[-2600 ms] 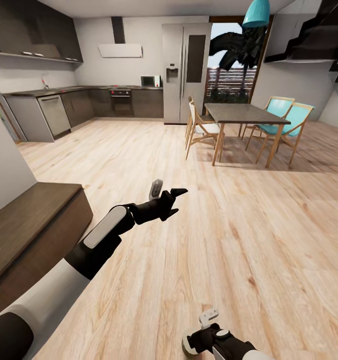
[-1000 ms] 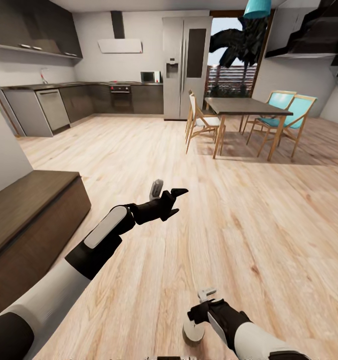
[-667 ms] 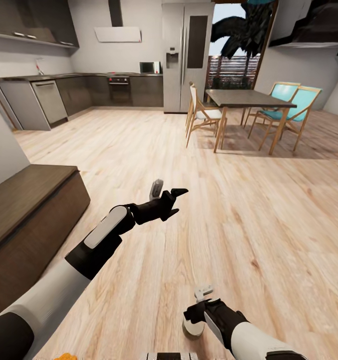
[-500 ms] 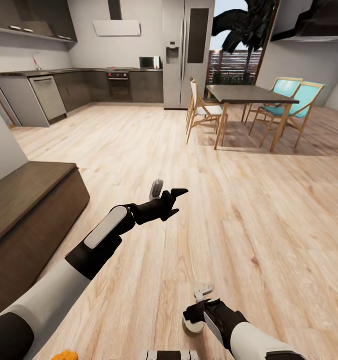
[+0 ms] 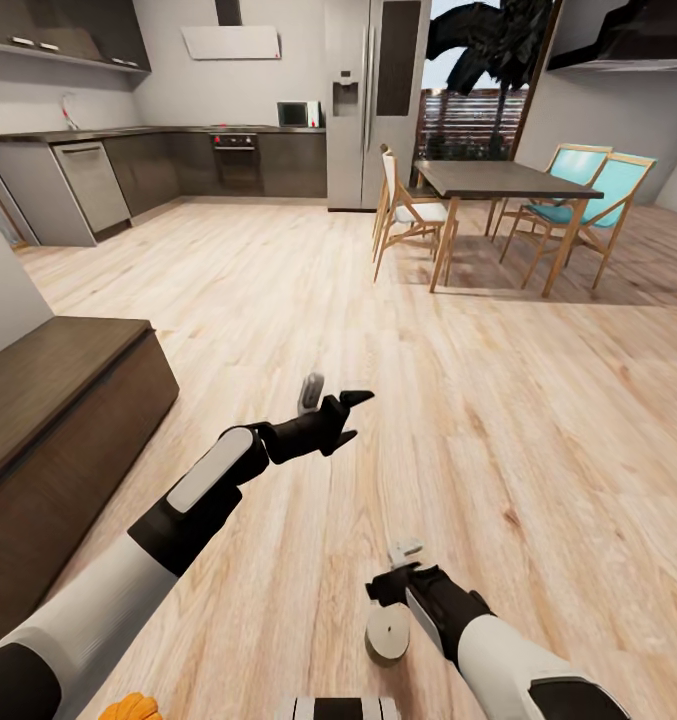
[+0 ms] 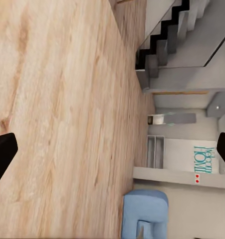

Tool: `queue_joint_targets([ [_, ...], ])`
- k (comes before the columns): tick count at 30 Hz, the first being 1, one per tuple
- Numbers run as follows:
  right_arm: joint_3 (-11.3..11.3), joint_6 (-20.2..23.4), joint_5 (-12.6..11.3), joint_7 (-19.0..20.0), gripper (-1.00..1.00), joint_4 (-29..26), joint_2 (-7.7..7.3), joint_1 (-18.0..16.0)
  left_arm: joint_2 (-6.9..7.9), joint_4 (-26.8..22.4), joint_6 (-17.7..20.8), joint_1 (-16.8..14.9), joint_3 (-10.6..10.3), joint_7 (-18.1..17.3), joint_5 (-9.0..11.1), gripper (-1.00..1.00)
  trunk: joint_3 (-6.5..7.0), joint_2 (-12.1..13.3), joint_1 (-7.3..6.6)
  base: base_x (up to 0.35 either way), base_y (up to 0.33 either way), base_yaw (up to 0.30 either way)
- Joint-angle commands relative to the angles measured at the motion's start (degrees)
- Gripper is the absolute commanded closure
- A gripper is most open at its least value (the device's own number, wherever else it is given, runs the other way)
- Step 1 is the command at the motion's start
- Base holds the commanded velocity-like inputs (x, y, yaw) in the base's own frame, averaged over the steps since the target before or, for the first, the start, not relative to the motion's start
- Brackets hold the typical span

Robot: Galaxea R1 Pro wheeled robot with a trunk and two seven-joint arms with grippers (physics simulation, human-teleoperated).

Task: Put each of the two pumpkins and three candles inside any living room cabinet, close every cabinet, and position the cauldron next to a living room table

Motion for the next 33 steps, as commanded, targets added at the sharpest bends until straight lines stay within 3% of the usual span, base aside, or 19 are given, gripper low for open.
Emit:
queue_joint_targets([
  [1,-0.03,-0.33,0.0,0.03,-1.0,-0.33,0.0,-0.05,0.01,0.05,0.01,0.1,0.0,-0.33,0.01,-1.0,0.0,0.0,0.0,0.0,0.0,0.0],
  [24,-0.15,-0.52,-0.4,-0.1,-1.0,-1.09,0.09,-0.15,0.03,0.3,-0.15,0.36,0.0,-1.55,0.02,-1.0,-0.89,-0.05,0.1,0.0,0.0,0.0],
  [27,-0.16,0.45,-0.42,-0.1,-1.0,-0.97,0.15,-0.15,0.03,0.3,-0.15,0.36,0.0,-1.55,0.02,-1.0,-1.55,-0.09,0.18,0.0,0.0,0.0],
  [30,-0.16,5.68,-0.52,0.0,-1.0,-1.1,0.17,-0.15,0.03,0.3,-0.15,0.35,0.0,-1.55,0.02,-1.0,-2.22,-0.13,0.26,0.0,0.0,0.0],
  [33,-0.16,7.92,-0.94,0.05,-1.0,-1.23,0.18,-0.15,0.03,0.3,-0.15,0.37,0.0,-1.55,0.02,-1.0,-2.22,-0.13,0.26,0.0,0.0,0.0],
])
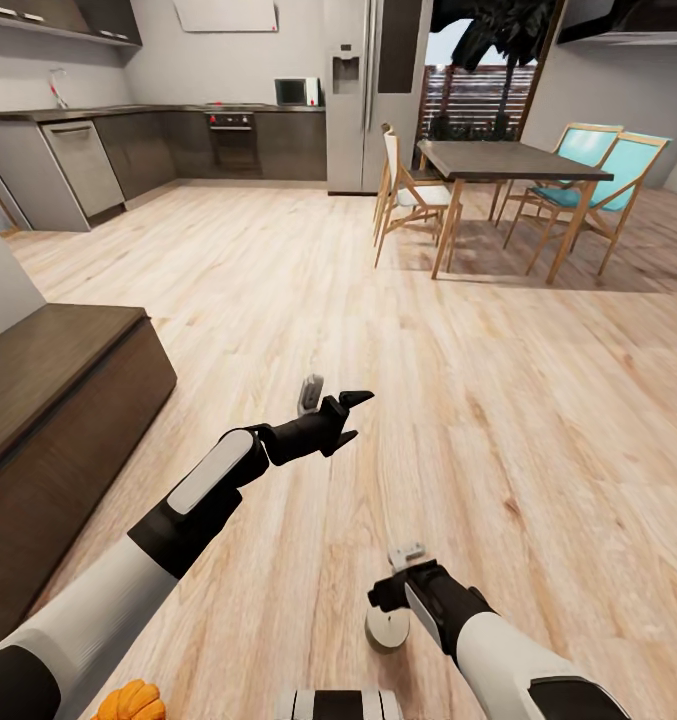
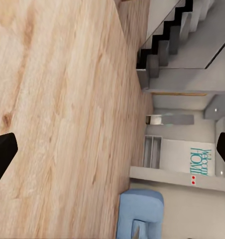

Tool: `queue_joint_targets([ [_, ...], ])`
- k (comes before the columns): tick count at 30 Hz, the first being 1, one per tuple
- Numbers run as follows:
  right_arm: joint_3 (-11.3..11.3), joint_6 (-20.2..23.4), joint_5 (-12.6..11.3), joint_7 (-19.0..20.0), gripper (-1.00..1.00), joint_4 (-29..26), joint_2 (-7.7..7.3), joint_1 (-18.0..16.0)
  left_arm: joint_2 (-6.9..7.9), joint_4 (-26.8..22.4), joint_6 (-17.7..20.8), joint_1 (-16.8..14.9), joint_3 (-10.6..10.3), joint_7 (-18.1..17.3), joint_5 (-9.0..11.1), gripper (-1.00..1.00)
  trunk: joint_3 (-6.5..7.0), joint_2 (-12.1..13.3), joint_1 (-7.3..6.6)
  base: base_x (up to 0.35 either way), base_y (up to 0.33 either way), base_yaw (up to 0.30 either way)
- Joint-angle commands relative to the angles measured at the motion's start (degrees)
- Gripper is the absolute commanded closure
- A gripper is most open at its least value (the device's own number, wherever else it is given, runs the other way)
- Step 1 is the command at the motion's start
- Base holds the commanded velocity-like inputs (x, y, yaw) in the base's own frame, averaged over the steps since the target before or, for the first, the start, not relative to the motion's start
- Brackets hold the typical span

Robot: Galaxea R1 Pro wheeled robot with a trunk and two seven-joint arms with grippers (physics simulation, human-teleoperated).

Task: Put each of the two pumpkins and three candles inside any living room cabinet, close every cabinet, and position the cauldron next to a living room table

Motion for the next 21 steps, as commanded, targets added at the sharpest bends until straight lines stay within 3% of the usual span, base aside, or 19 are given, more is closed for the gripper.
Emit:
queue_joint_targets([
  [1,0.0,0.44,-0.19,0.01,-1.0,-0.03,0.0,0.0,0.0,0.0,0.0,0.0,0.0,-0.01,0.0,-1.0,0.0,0.0,0.0,0.0,0.0,0.0],
  [21,0.0,1.56,-0.48,-0.07,-1.0,-0.24,-0.02,-0.01,-0.09,0.01,-0.06,0.01,-0.08,0.0,0.0,-1.0,-4.21,-0.25,0.49,0.0,0.0,0.0],
])
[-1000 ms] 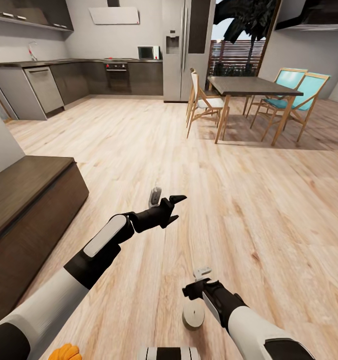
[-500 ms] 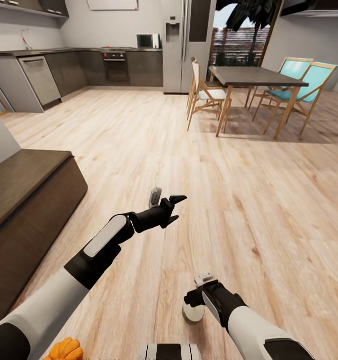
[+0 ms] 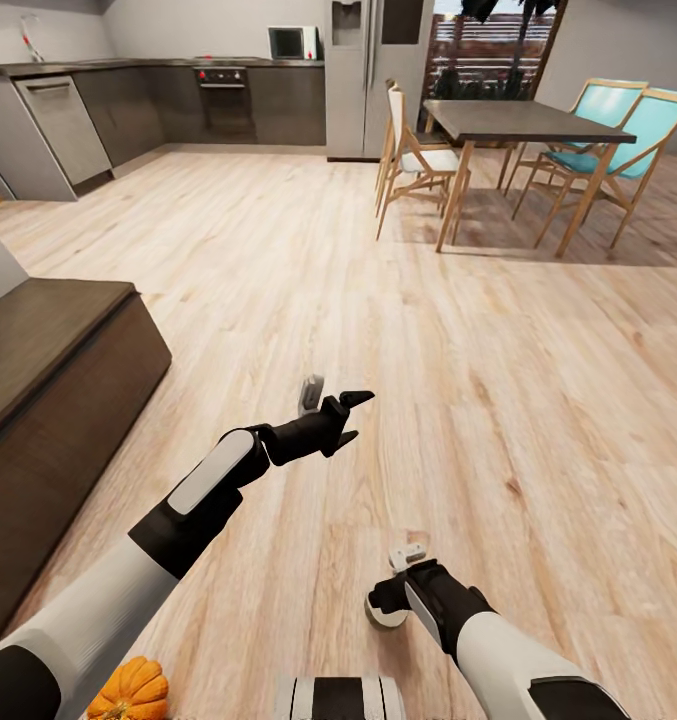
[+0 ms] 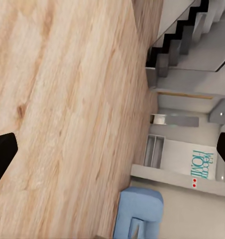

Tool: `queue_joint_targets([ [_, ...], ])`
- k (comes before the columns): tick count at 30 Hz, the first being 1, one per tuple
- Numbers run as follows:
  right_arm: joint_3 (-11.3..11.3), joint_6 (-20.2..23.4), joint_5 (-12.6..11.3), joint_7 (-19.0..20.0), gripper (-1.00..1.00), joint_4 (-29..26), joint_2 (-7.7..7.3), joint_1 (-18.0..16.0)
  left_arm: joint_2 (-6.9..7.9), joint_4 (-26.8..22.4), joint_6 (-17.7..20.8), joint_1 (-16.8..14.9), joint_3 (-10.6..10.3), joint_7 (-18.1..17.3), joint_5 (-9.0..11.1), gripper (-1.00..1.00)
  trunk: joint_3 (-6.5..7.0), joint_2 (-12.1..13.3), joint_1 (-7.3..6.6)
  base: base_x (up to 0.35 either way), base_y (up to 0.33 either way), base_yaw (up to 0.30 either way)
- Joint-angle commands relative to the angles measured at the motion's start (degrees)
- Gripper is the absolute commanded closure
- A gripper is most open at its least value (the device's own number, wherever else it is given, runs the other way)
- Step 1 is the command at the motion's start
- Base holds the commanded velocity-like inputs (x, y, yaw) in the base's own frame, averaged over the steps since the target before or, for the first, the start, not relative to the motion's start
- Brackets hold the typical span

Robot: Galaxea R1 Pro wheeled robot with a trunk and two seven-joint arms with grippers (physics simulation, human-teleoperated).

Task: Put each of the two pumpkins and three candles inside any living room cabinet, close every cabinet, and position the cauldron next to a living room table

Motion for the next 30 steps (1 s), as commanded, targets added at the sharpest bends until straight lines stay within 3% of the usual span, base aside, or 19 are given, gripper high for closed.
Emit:
queue_joint_targets([
  [1,0.0,-0.02,0.02,0.0,-1.0,-0.01,0.01,0.0,0.0,0.0,-0.01,-0.01,0.0,0.0,0.01,-1.0,-0.23,-0.02,0.02,0.0,0.0,0.0],
  [12,0.0,-0.44,0.1,0.0,-1.0,-0.16,-0.01,-0.03,-0.03,-0.01,-0.03,-0.05,0.0,0.0,0.01,-1.0,-2.67,-0.16,0.31,0.0,0.0,0.0],
  [25,0.0,-0.6,0.1,0.08,-1.0,-1.87,-0.13,-0.08,-0.09,0.07,-0.03,0.0,0.0,0.0,0.0,-1.0,-2.67,-0.16,0.31,0.0,0.0,0.0],
  [30,0.0,-0.69,0.1,0.09,-1.0,-2.01,-0.14,-0.08,-0.09,0.07,-0.03,-0.01,0.0,0.0,-0.01,-1.0,-3.77,-0.23,0.43,0.0,0.0,0.0],
])
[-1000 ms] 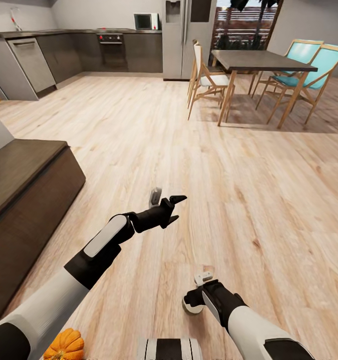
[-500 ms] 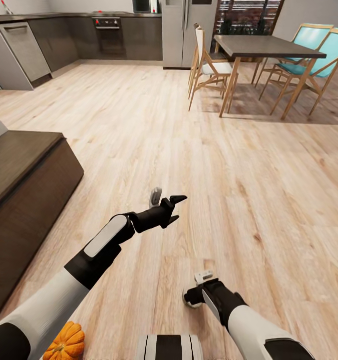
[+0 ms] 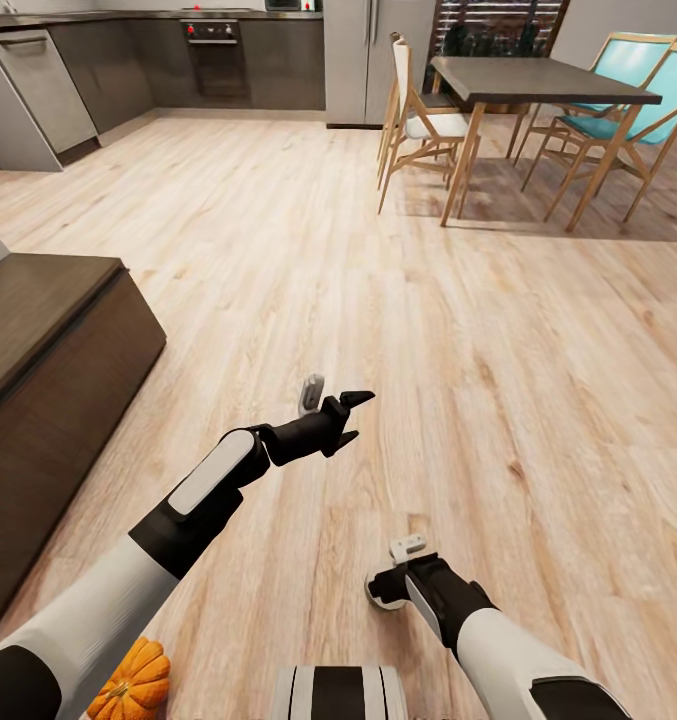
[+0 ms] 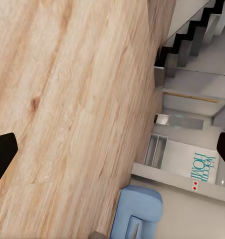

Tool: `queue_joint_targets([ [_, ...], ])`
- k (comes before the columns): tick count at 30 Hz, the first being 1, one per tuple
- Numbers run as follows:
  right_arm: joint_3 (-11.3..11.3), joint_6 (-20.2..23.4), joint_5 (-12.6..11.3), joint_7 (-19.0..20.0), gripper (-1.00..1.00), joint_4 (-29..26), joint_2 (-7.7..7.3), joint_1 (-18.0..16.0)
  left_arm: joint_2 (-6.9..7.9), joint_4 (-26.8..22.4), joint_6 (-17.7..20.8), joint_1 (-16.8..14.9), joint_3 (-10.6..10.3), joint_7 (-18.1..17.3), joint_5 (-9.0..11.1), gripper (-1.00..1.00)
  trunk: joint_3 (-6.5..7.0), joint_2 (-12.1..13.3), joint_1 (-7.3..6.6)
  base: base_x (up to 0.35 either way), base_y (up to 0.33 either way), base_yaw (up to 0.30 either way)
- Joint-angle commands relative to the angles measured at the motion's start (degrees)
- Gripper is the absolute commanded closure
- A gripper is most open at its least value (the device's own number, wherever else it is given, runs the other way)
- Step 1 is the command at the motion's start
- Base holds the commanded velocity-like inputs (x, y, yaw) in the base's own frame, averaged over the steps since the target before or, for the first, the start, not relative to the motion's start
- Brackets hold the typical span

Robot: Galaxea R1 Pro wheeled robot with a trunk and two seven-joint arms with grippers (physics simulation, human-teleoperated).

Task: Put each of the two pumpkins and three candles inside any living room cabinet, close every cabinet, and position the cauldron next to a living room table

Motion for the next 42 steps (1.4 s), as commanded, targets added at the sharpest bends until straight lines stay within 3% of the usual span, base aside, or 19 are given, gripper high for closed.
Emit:
queue_joint_targets([
  [1,0.0,-0.01,0.0,0.0,-1.0,-0.01,0.03,0.0,0.0,0.0,0.0,0.0,0.0,0.0,0.02,-1.0,-0.01,0.0,0.0,0.0,0.0,0.0],
  [7,0.05,-0.1,0.0,0.07,-1.0,-0.03,0.12,-0.01,0.0,0.05,0.0,0.0,0.0,0.0,0.01,-1.0,-0.01,0.0,0.0,0.0,0.0,0.0],
  [11,0.08,-0.1,0.0,0.16,-1.0,-0.03,0.15,-0.01,-0.03,0.03,0.0,0.01,0.0,0.0,-0.01,-1.0,-0.89,-0.06,0.1,0.0,0.0,0.0],
  [28,0.17,-0.1,0.06,0.18,-1.0,-0.05,0.25,0.0,-0.09,0.09,0.0,0.01,0.0,0.0,-0.05,-1.0,-0.89,-0.06,0.1,0.0,0.0,0.0],
  [31,0.17,-0.1,0.08,0.11,-1.0,-0.46,0.22,0.01,-0.09,0.09,0.0,0.01,0.0,0.0,-0.04,-1.0,-1.56,-0.1,0.18,0.0,0.0,0.0],
  [36,0.14,-0.1,0.09,0.05,-1.0,-1.1,0.17,0.0,-0.06,0.16,0.0,0.0,0.0,0.0,-0.05,-1.0,-1.56,-0.1,0.18,0.0,0.0,0.0],
  [37,0.12,-0.1,0.09,0.03,1.0,-1.14,0.17,0.0,-0.04,0.15,0.0,-0.01,0.0,0.0,-0.05,-1.0,-1.56,-0.1,0.18,0.0,0.0,0.0],
  [42,0.09,-0.1,0.08,0.0,1.0,-1.39,0.14,-0.01,0.0,0.16,0.0,0.02,0.0,0.0,-0.02,-1.0,-1.56,-0.1,0.18,0.0,0.0,0.0],
])
